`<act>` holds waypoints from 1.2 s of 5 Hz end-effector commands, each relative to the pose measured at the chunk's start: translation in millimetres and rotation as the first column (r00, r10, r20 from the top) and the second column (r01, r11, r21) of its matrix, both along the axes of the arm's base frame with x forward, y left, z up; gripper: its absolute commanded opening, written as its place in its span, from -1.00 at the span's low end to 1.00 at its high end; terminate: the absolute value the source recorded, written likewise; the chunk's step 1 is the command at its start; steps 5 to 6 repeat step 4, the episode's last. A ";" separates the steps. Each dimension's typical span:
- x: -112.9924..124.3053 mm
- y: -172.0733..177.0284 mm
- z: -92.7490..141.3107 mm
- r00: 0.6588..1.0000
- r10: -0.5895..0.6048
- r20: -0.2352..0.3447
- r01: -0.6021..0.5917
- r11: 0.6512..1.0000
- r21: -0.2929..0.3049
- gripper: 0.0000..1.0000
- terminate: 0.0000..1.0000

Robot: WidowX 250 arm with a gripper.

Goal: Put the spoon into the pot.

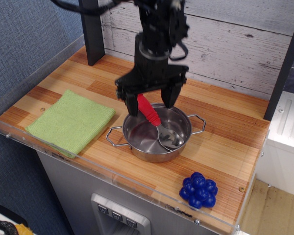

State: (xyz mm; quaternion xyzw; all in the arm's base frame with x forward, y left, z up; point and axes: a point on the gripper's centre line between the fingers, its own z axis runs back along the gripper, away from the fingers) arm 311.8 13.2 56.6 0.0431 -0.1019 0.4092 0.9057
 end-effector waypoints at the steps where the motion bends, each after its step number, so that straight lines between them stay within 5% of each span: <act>1: 8.4 32.2 41.3 0.969 -0.244 -0.044 0.248 0.956 0.159 1.00 -1.00; 2: 17.8 32.9 58.8 0.892 -0.431 -0.134 0.451 0.866 0.215 1.00 -1.00; 3: 39.6 20.7 64.1 0.808 -0.582 -0.091 0.588 0.790 0.176 1.00 -1.00; 4: 60.9 11.2 67.6 0.731 -0.679 -0.070 0.680 0.718 0.149 1.00 1.00; 6: 60.9 11.2 67.6 0.731 -0.679 -0.070 0.680 0.718 0.149 1.00 1.00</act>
